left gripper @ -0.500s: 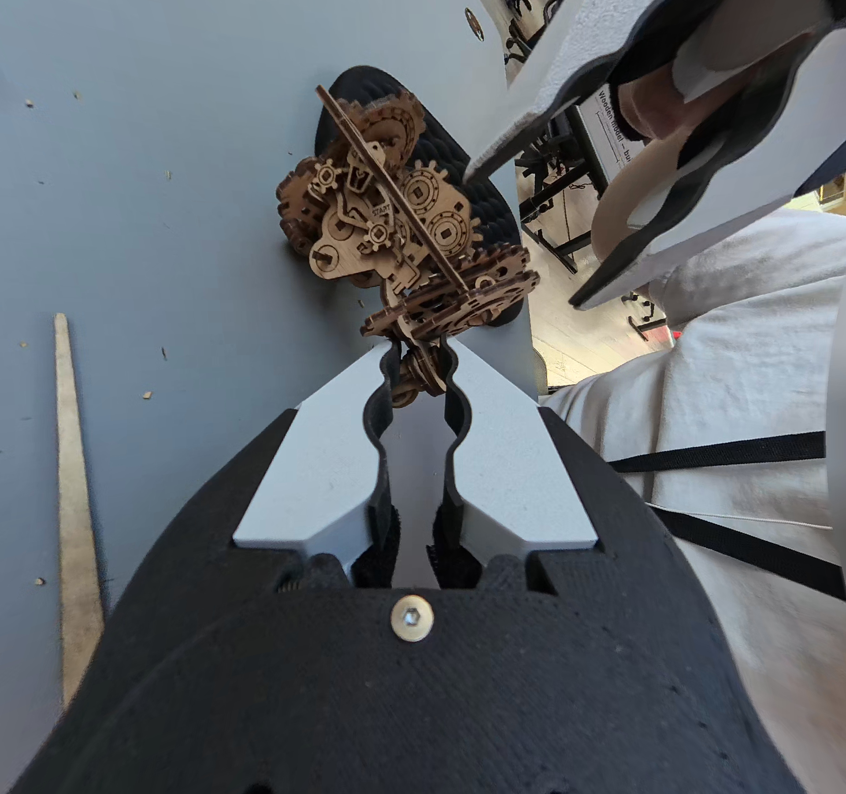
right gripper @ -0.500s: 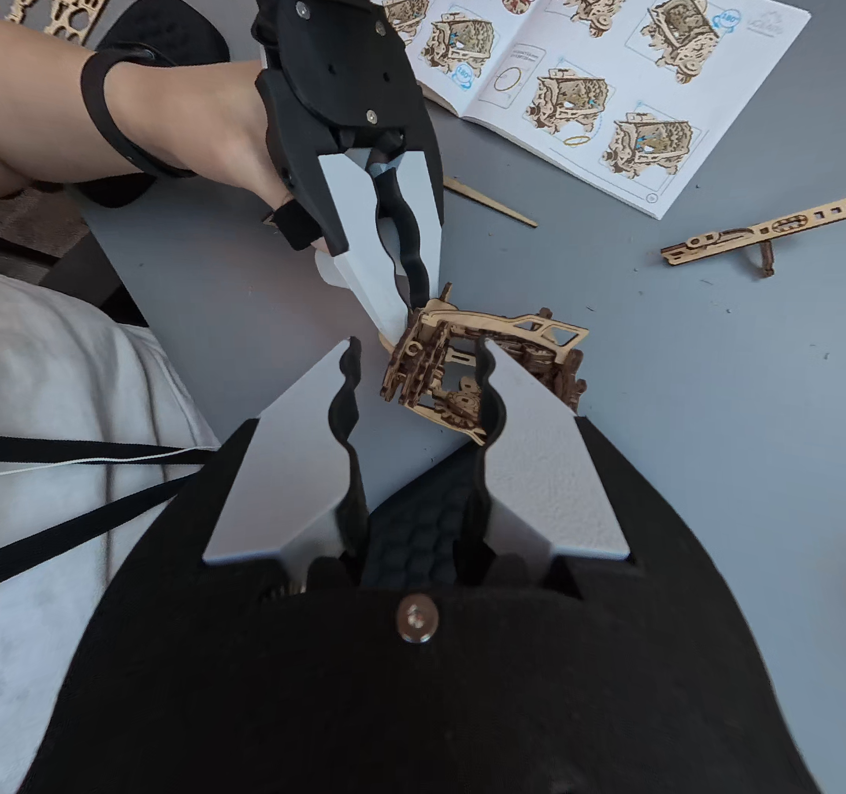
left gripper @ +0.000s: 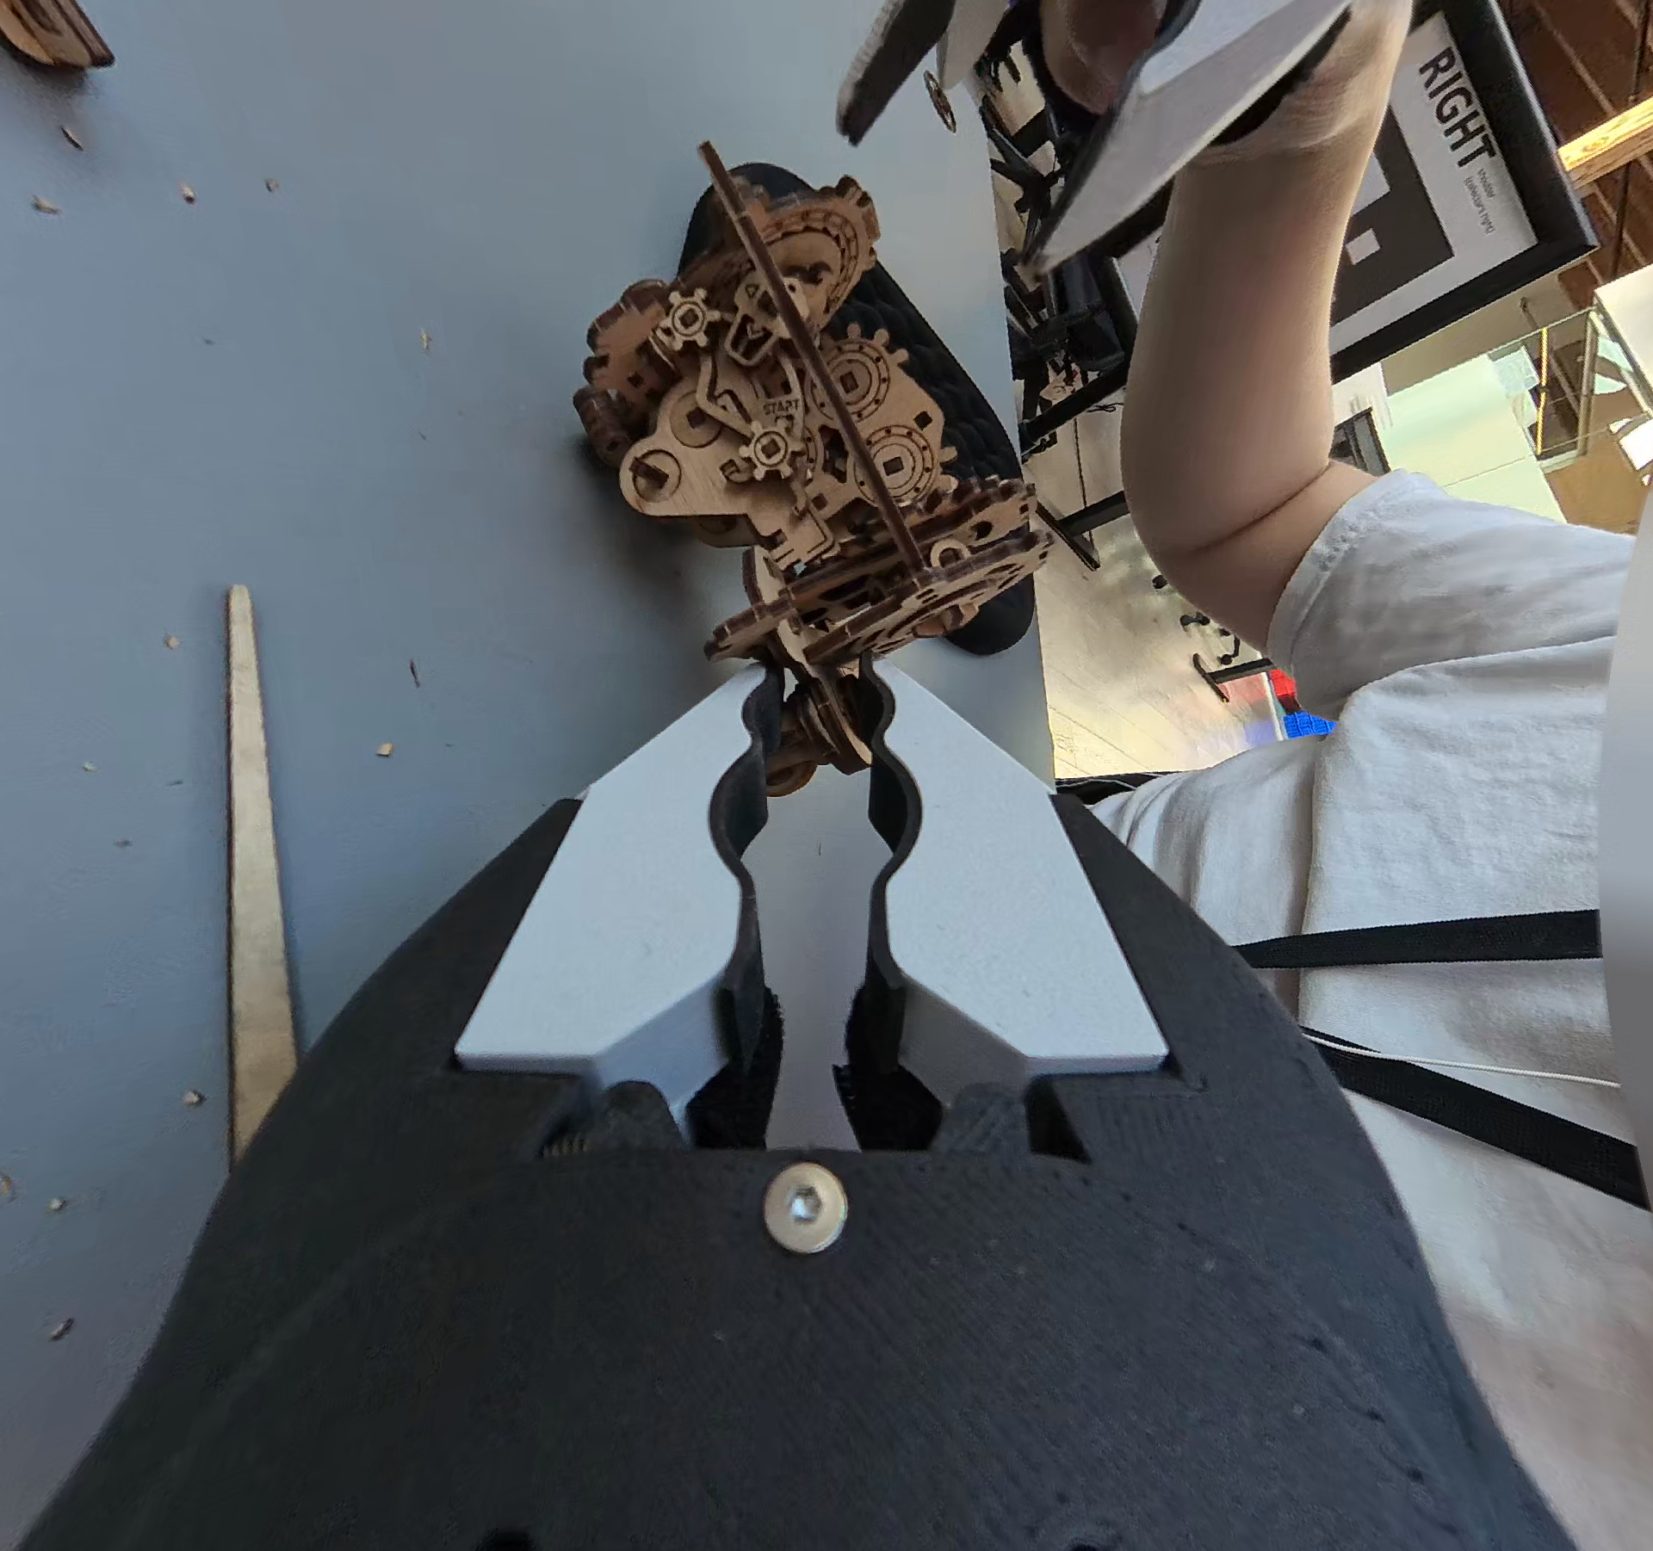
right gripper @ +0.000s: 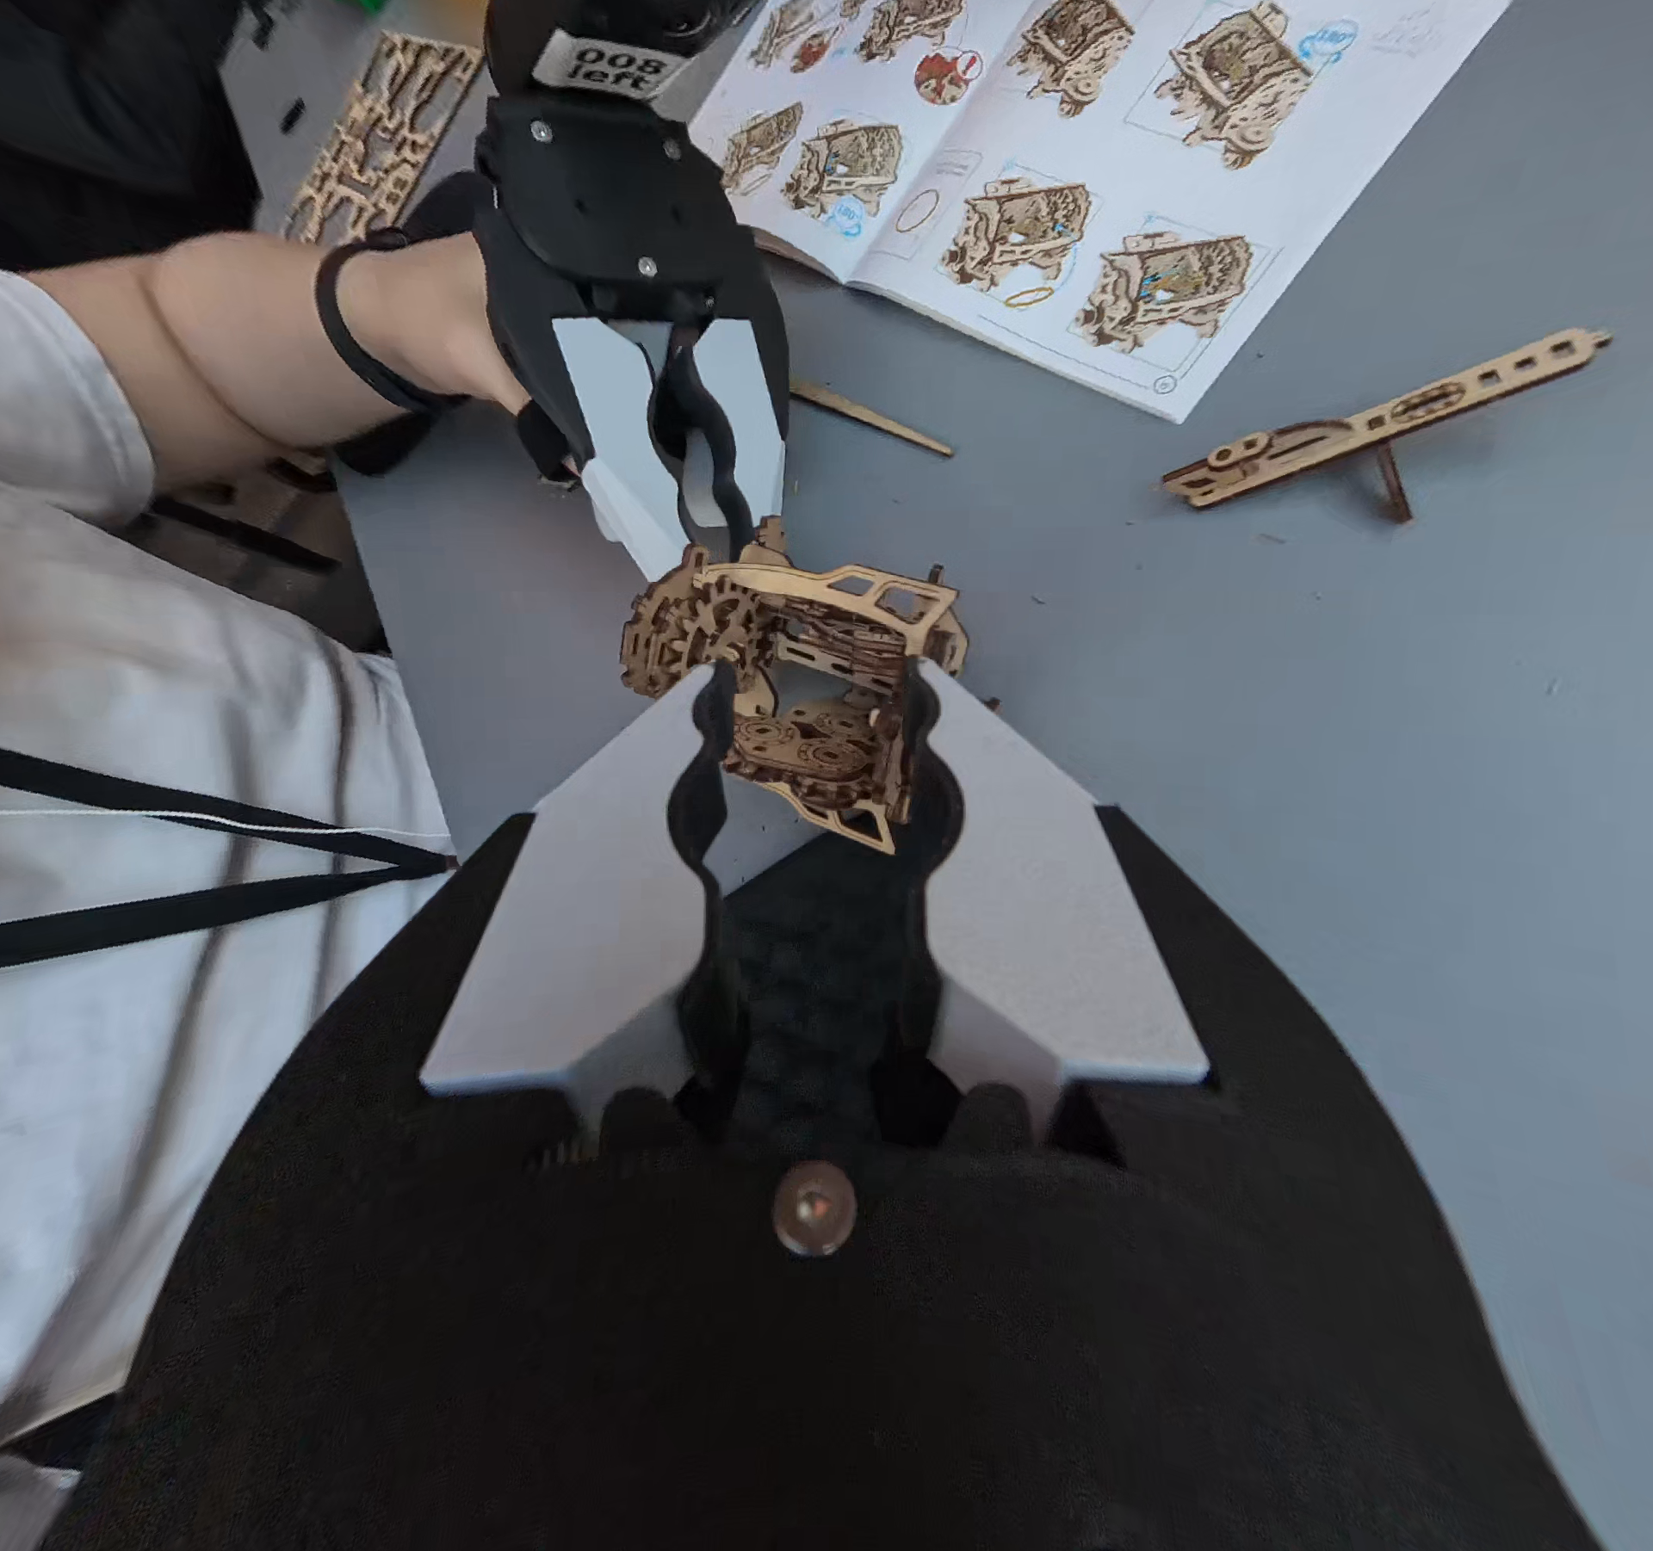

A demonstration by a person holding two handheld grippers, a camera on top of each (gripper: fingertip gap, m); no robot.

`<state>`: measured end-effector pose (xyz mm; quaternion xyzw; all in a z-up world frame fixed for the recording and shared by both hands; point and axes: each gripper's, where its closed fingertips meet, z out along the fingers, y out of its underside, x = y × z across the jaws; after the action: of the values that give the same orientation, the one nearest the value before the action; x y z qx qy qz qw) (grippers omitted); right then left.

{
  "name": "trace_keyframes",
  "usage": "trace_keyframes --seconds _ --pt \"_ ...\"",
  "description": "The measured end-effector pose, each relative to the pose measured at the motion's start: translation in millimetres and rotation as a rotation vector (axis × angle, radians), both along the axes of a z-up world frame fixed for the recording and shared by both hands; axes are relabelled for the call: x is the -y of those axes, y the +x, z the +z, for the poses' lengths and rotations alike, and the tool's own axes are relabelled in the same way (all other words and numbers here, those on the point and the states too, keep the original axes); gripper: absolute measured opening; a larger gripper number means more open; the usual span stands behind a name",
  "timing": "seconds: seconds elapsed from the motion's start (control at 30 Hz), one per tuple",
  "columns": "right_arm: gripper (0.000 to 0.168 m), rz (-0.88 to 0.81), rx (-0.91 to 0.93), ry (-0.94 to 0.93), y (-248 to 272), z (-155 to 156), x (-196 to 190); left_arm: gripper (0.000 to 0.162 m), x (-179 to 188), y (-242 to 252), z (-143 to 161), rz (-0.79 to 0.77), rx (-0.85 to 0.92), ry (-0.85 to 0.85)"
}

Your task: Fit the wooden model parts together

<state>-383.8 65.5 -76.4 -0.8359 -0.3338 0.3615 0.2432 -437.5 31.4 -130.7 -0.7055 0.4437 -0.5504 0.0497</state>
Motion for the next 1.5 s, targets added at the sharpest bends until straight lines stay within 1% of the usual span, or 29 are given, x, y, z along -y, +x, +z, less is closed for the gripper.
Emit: trace_keyframes --seconds 0.03,0.1,0.13,0.23,0.27,0.37,0.4,0.43,0.57,0.6,0.63,0.67,0.7,0.97,1.1,1.2,1.3,1.5 --pt "0.035 -0.022 -0.009 -0.014 4.3 -3.7 -1.7 0.014 0.6 0.3 0.2 -0.002 0.000 0.001" --pt "0.035 -0.067 0.055 0.015 15.2 -17.7 -6.6 0.014 3.4 0.7 -0.8 -0.013 -0.006 -0.006" --pt "0.037 -0.077 0.055 0.014 15.1 -21.1 -5.6 0.014 5.2 0.7 -1.8 -0.019 -0.010 -0.013" --pt "0.040 -0.105 -0.015 -0.071 3.6 -21.8 1.6 0.014 7.6 1.4 -4.6 -0.021 -0.017 -0.022" --pt "0.037 -0.134 -0.007 -0.052 4.1 -21.6 -1.7 0.014 7.8 1.7 -4.7 -0.021 -0.016 -0.022" --pt "0.037 -0.176 0.146 0.020 13.9 -33.8 -9.1 0.013 7.0 1.4 -4.3 -0.017 -0.015 -0.019" --pt "0.038 -0.176 0.205 0.044 17.1 -38.8 -10.7 0.013 6.4 1.0 -4.1 -0.014 -0.014 -0.017" --pt "0.041 -0.157 0.224 0.059 15.1 -40.6 -10.4 0.013 5.7 0.2 -4.4 -0.012 -0.016 -0.016" --pt "0.039 -0.144 0.221 -0.002 5.0 -48.5 -9.2 0.013 2.8 -3.0 -4.4 0.007 -0.014 -0.027" --pt "0.038 -0.136 0.226 -0.022 1.7 -51.3 -7.8 0.013 2.6 -4.3 -4.4 0.009 -0.016 -0.027" --pt "0.032 -0.133 0.232 -0.022 -1.3 -52.6 -8.4 0.013 2.4 -5.8 -4.2 0.011 -0.015 -0.025" --pt "0.026 -0.130 0.237 -0.012 -4.1 -52.7 -9.4 0.013 2.4 -7.4 -3.9 0.014 -0.016 -0.024" --pt "0.025 -0.137 0.237 -0.007 -6.9 -52.1 -11.0 0.013 2.2 -9.4 -3.7 0.019 -0.018 -0.024" --pt "0.024 -0.130 0.123 -0.105 -41.4 -50.4 -14.0 0.014 2.5 -40.9 3.3 0.075 -0.022 -0.040" --pt "0.024 -0.106 0.088 -0.121 -60.5 -50.6 -17.1 0.014 1.8 -56.7 3.7 0.123 -0.027 -0.050" --pt "0.024 -0.112 0.093 -0.102 -67.4 -50.4 -19.8 0.013 0.2 -62.0 4.2 0.153 -0.005 -0.103" --pt "0.024 -0.133 0.089 -0.114 -69.6 -50.7 -19.1 0.013 -3.5 -64.3 1.7 0.175 -0.001 -0.112" --pt "0.024 -0.130 0.141 -0.051 -69.3 -50.6 -17.4 0.013 -2.5 -64.0 1.0 0.163 0.011 -0.136"
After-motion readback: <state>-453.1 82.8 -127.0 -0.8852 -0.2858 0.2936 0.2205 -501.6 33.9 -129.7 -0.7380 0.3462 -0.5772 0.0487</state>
